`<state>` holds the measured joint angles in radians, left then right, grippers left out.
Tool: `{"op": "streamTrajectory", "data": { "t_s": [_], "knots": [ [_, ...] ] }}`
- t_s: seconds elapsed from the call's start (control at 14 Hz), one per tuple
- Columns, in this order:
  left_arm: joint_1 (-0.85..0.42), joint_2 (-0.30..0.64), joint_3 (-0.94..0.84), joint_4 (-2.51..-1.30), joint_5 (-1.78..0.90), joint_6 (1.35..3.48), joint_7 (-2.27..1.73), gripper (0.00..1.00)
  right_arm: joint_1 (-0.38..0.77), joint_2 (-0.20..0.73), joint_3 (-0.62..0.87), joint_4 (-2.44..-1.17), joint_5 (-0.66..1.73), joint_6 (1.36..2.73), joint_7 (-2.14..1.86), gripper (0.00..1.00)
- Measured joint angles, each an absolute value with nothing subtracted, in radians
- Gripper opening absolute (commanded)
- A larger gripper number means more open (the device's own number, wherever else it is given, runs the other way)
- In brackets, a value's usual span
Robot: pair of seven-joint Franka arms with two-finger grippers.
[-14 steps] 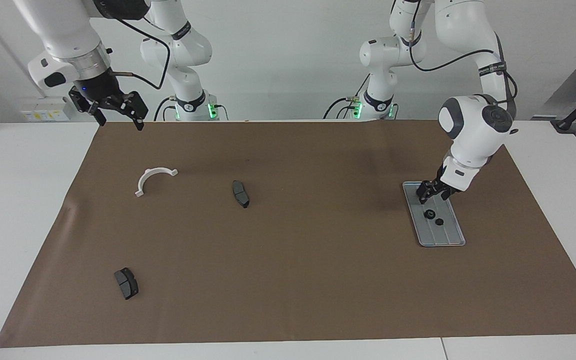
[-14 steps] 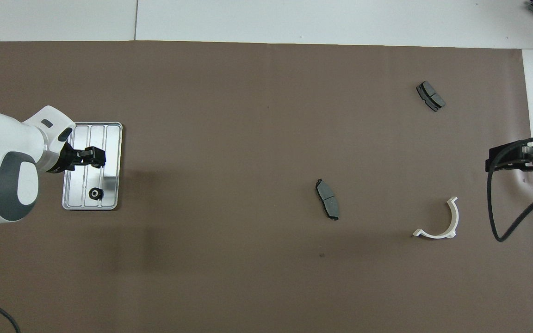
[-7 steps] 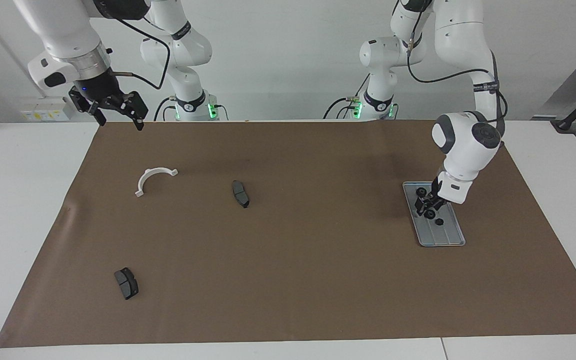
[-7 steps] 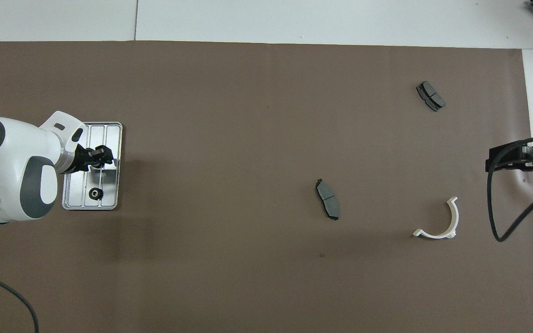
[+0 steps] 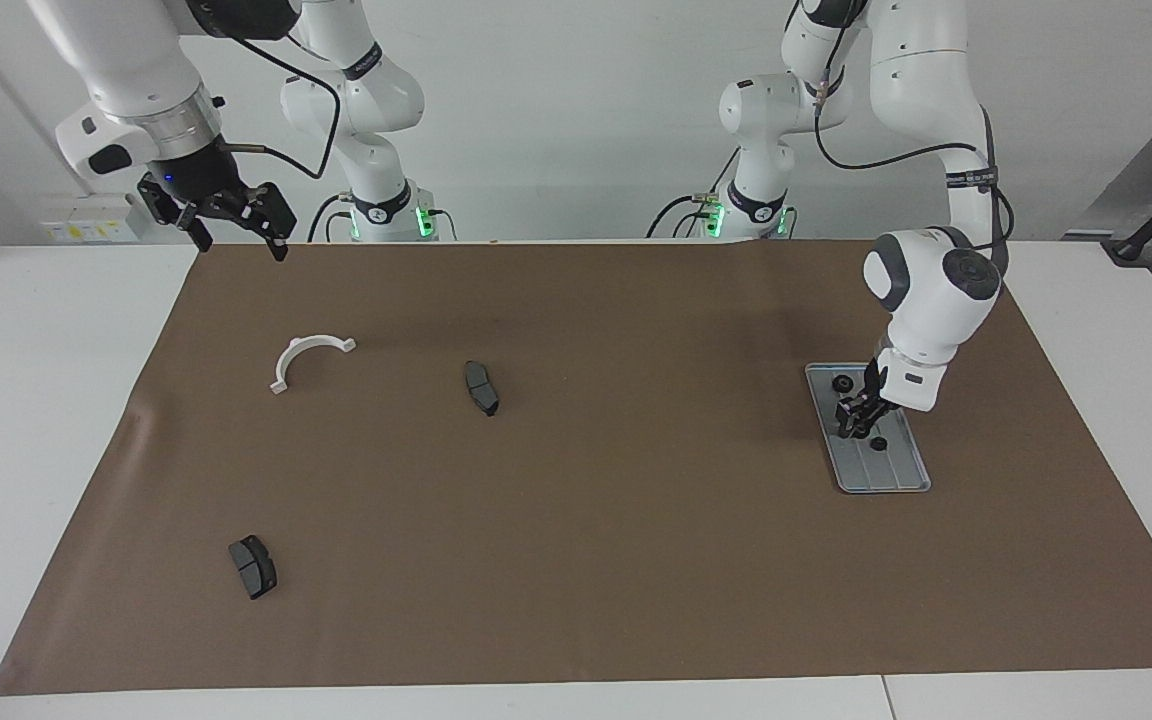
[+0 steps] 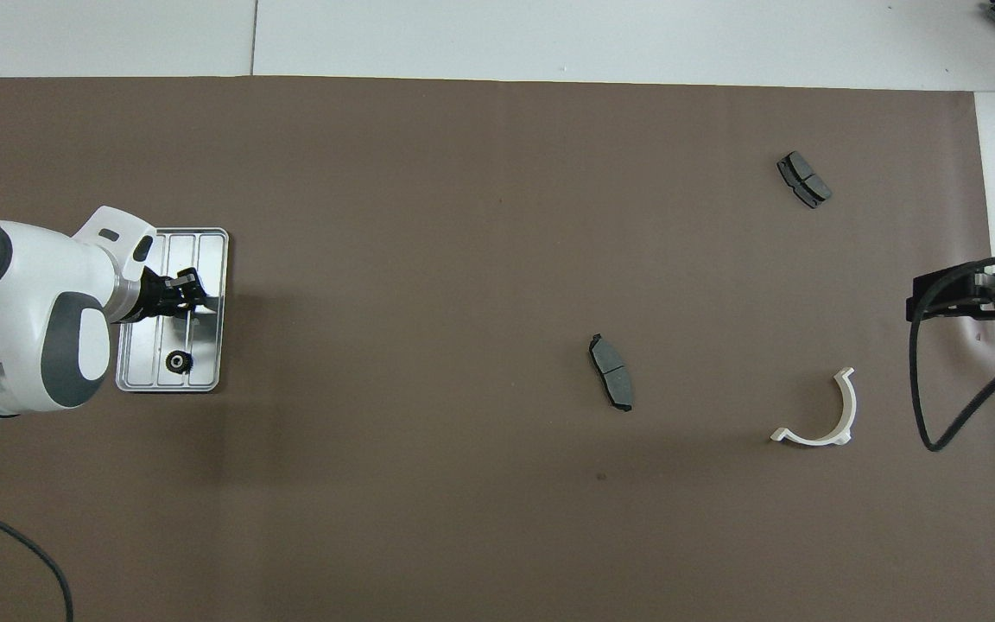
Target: Place bearing gear from tray to pile
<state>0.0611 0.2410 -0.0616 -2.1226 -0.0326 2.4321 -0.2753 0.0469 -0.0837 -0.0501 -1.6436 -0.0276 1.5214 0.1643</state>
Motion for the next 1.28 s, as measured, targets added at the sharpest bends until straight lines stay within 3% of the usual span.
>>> {"op": "streamTrajectory", "data": {
  "t_s": [0.36,0.57,0.85,1.28],
  "knots": [
    [0.061,0.241,-0.061,-2.122,-0.033,2.434,-0.276,0.04,0.048,-0.084,-0.049,-1.644,-0.028,1.522,0.155,1.0],
    [0.06,0.242,-0.063,-2.111,-0.033,2.429,-0.275,0.04,0.049,-0.082,-0.045,-1.644,-0.028,1.549,0.141,1.0],
    [0.011,0.252,-0.072,-1.961,-0.03,2.26,-0.289,0.04,0.049,-0.059,-0.04,-1.619,-0.028,1.55,0.106,1.0],
    [-0.264,0.265,-0.078,-1.93,-0.013,2.221,-0.653,0.04,0.051,-0.046,-0.033,-1.63,-0.028,1.605,0.055,1.0]
  ]
}}
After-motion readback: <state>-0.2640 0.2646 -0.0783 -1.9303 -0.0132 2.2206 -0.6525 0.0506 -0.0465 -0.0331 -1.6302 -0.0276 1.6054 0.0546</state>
